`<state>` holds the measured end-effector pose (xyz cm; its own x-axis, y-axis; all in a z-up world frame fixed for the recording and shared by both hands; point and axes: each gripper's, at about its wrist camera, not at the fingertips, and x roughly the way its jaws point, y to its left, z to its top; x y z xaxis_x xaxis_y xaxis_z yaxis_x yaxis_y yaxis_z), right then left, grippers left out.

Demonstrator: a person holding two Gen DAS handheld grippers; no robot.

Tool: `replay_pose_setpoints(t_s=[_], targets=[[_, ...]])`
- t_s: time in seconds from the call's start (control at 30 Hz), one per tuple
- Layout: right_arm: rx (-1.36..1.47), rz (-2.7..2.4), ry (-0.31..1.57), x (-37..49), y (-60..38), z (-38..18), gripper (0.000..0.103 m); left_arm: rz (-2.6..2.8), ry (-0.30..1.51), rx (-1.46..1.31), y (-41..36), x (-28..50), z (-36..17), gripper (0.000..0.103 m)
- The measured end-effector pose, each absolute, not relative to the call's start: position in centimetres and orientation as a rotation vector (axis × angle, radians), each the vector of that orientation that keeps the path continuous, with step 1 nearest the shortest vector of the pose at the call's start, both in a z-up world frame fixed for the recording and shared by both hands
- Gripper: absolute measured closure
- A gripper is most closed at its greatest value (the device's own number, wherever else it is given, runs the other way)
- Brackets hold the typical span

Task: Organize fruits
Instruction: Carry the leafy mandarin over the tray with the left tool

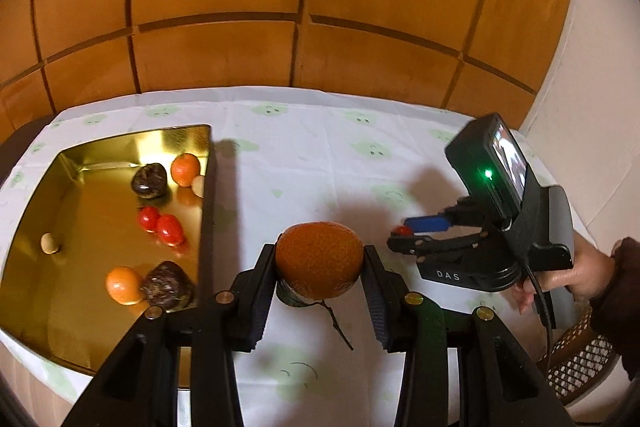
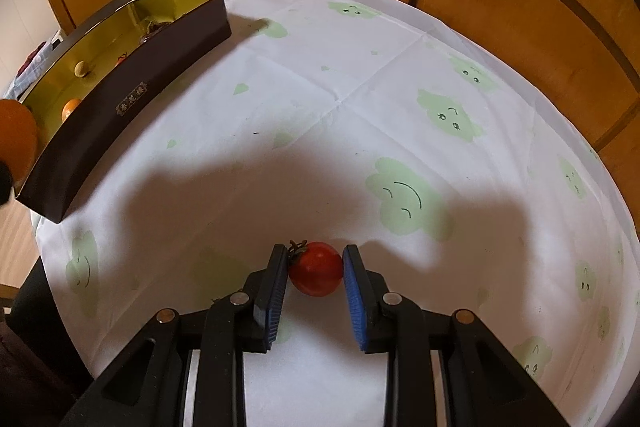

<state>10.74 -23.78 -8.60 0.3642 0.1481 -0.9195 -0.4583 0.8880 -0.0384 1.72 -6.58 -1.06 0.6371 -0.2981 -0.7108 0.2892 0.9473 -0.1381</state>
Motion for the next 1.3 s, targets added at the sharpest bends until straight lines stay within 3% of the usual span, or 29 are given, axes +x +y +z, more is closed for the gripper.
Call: replay_pose_setpoints(t_s=[0.5, 0.8, 1.03, 1.3], targets=[[-0.325, 0.364, 1.161, 11.2, -23.5, -9.4, 0.075, -0.257, 0.776, -0.060, -2.2, 1.8, 0.3, 0.061], [-0.329, 0.362, 1.155, 11.3, -23.4, -9.4, 0.075, -0.154, 0.769, -0.208, 4.9, 2.7, 1.2, 0.061], [-0.325, 0.358, 1.158, 11.3, -23.4, -9.4, 0.075, -0.016, 0.858, -0.388, 12.3, 5.7, -1.0, 0.061], [-0.331, 0.359, 1.158, 11.3, -23.4, -9.5, 0.075, 0.015, 0.954, -0.447, 13.6, 10.4, -4.0, 0.061]])
